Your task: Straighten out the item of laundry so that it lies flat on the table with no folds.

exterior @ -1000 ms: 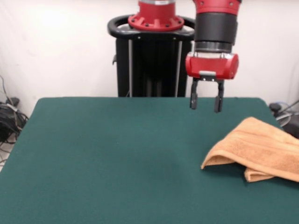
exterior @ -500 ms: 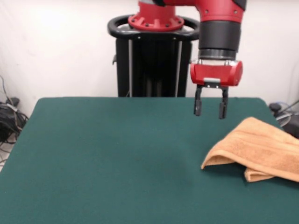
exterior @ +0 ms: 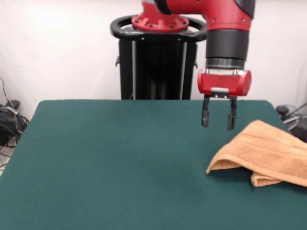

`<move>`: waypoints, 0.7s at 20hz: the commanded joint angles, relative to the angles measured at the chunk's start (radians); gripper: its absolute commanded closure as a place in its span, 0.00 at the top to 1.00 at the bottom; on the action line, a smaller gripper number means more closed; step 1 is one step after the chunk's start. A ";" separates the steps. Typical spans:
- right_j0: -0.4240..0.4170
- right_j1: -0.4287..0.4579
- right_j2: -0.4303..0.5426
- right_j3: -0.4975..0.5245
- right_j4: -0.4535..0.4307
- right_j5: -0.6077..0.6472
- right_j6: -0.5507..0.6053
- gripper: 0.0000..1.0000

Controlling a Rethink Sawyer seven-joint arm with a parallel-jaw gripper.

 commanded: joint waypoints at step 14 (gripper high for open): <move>-0.005 0.172 0.112 -0.153 0.056 -0.167 0.289 1.00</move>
